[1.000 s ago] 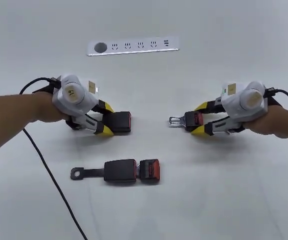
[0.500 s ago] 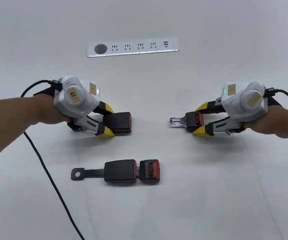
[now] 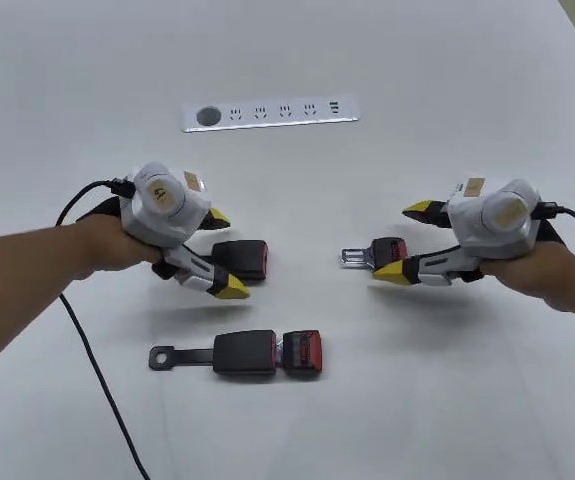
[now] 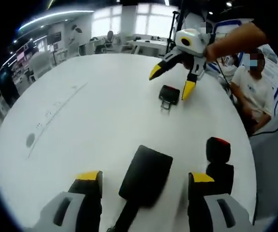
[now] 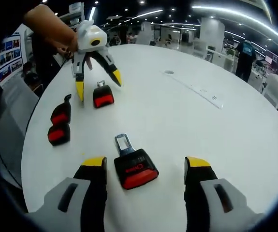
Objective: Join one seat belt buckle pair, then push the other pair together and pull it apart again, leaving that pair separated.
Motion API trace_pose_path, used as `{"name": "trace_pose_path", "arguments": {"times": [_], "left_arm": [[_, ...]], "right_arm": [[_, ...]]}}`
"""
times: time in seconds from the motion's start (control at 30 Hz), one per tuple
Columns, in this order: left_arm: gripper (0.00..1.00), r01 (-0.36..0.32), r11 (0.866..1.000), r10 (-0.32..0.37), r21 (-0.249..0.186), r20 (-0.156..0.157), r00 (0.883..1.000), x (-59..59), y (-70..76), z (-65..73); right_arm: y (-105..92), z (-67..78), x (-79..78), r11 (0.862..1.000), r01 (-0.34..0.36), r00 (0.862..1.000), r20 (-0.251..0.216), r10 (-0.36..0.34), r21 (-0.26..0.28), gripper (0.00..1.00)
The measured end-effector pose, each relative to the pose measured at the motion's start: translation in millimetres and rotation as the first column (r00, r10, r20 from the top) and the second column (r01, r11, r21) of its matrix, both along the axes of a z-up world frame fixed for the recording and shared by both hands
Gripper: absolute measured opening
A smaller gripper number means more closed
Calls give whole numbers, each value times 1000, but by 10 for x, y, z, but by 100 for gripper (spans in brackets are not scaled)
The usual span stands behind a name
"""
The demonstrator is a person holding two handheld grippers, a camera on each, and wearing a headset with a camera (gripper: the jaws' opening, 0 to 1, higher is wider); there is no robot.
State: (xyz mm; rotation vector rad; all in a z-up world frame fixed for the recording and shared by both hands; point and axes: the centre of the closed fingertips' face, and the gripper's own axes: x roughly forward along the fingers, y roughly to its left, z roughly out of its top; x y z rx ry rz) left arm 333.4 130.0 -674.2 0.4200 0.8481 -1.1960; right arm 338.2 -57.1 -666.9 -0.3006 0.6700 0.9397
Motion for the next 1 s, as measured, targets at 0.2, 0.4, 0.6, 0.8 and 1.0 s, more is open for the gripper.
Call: {"name": "trace_pose_path", "arguments": {"times": [0.2,0.4,0.6,0.8,1.0], "left_arm": [[82,-92,995,92,-29,7,996,-43,11,79],[89,-220,971,224,-93,31,974,-39,92,243],[91,-259,964,262,-63,40,964,-173,264,298],[95,-369,923,375,-110,44,926,-233,400,467],[97,-454,874,468,-172,51,882,-365,545,609]], "right_arm": [[41,17,11,995,95,995,35,-96,15,76],[64,123,-23,979,197,977,77,-200,45,82],[62,282,-14,940,324,933,129,-336,108,88],[131,393,-116,924,360,916,139,-376,125,89],[140,533,-235,902,403,892,155,-425,155,95]]}}
